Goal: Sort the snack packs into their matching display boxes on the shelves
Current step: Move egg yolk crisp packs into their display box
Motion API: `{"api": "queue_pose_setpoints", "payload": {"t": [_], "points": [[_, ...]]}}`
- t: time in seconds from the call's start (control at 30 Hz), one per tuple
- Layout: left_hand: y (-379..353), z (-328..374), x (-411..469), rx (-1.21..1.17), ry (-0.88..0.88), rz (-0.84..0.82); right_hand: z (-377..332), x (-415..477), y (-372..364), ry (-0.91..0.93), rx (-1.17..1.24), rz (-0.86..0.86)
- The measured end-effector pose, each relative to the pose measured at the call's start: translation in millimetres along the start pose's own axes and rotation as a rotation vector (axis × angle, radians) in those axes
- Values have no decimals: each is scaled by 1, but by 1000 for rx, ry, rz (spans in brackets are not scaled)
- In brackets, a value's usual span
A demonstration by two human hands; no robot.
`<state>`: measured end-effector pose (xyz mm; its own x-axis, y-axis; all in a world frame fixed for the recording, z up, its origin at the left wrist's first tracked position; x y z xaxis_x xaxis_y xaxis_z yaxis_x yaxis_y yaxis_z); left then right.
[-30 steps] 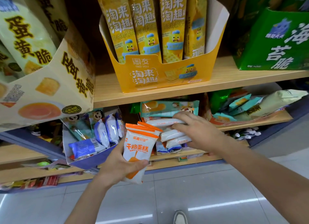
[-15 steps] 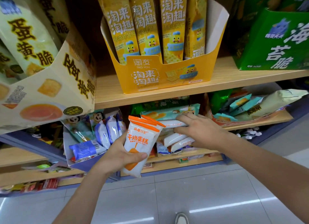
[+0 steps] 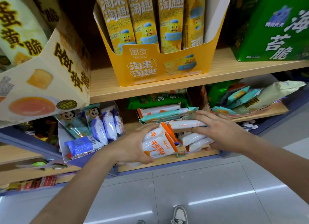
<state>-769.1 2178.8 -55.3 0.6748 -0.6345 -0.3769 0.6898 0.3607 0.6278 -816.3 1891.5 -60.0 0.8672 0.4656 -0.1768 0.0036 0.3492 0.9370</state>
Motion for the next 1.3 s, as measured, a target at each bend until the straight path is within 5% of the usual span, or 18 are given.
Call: {"api": "queue_pose_setpoints", "payload": {"t": [0.23,0.67,1.0,1.3], "points": [[-14,11,33,413,19,-23,8,-43,-28,-92,77,92],[-26,-12,9,378,71,26,14,-70,23,-306,460,257],[-36,-18,-22,305,67,20,-5,33,72,-177,233,0],[-34,-23,-33,108,59,73,0,96,74,-281,445,-180]]}}
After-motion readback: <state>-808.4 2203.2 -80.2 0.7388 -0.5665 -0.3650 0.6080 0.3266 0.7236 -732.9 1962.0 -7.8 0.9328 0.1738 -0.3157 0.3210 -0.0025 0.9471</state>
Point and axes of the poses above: each hand's wrist, its own x-axis towards the middle knuckle, its own y-axis out of the back of the hand, z = x × y, the point moved 2 cm from there along x, towards the middle knuckle, and after that the axes turned 10 degrees about -x, right-handed, at the moved point
